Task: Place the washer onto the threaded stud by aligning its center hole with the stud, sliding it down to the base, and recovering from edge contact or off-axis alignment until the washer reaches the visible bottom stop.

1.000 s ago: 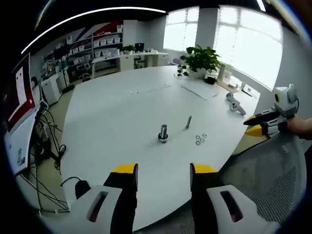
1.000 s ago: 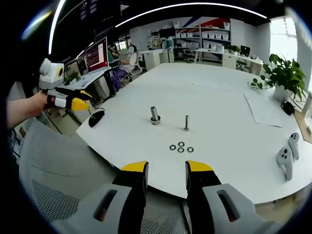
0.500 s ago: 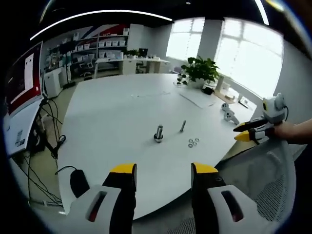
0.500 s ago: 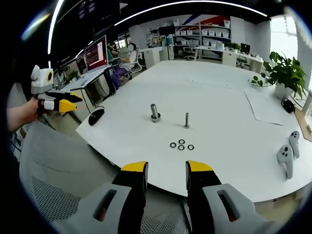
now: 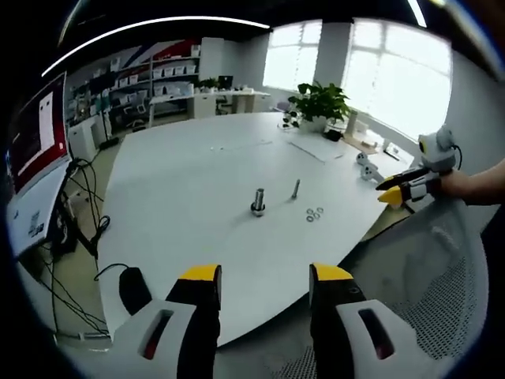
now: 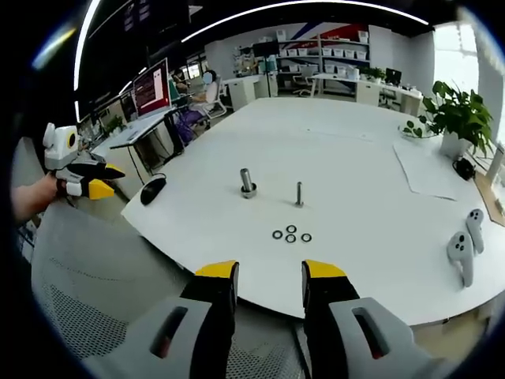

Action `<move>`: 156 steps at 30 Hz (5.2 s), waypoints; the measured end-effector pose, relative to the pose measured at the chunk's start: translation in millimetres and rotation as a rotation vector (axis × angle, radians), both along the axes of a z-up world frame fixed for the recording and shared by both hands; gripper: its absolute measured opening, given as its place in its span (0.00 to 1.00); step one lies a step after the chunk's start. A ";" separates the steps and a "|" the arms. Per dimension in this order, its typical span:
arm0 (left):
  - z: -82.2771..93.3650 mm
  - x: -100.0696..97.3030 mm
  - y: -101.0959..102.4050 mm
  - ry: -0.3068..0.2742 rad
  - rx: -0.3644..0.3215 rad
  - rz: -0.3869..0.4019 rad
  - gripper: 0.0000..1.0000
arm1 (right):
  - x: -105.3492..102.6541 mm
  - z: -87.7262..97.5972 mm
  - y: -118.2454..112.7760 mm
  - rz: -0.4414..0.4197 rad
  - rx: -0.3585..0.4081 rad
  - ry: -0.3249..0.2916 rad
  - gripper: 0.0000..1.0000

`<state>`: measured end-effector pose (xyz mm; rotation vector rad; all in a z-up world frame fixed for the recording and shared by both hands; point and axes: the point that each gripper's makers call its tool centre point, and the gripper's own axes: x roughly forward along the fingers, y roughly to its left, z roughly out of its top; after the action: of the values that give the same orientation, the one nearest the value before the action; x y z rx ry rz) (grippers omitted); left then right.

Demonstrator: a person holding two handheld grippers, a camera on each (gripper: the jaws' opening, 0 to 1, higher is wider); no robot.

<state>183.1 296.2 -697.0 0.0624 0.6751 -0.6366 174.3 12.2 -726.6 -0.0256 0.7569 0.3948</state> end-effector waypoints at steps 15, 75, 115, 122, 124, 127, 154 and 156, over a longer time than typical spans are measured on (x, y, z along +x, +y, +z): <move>-4.5 -6.8 -5.4 -0.007 0.005 -0.009 0.39 | -3.3 -5.0 -2.3 0.002 -0.026 0.022 0.35; 0.0 -4.3 -3.1 -0.053 0.003 -0.001 0.38 | -8.5 -20.0 -6.2 0.033 -0.089 0.092 0.44; -7.0 -4.6 -1.2 -0.018 0.028 -0.010 0.33 | 102.8 -66.3 12.6 0.231 -0.241 0.111 0.43; -7.9 -4.9 -1.3 -0.012 0.028 -0.012 0.32 | 94.4 -98.6 5.7 0.376 -0.379 0.172 0.38; -9.6 -5.6 -1.5 -0.005 0.034 -0.017 0.32 | 92.3 -107.1 1.9 0.412 -0.413 0.192 0.36; -9.7 -5.5 -1.0 -0.004 0.034 -0.014 0.32 | 96.5 -110.9 -0.9 0.395 -0.395 0.195 0.33; -11.3 -7.1 -2.1 0.011 0.025 -0.019 0.30 | 105.7 -140.6 -4.1 0.471 -0.390 0.341 0.20; -12.2 -7.4 -2.8 0.013 0.026 -0.024 0.30 | 107.3 -141.3 -4.2 0.474 -0.388 0.359 0.20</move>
<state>175.7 293.3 -709.2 0.0910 0.6961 -0.6514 281.6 8.0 -867.9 -0.5171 1.1781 0.7087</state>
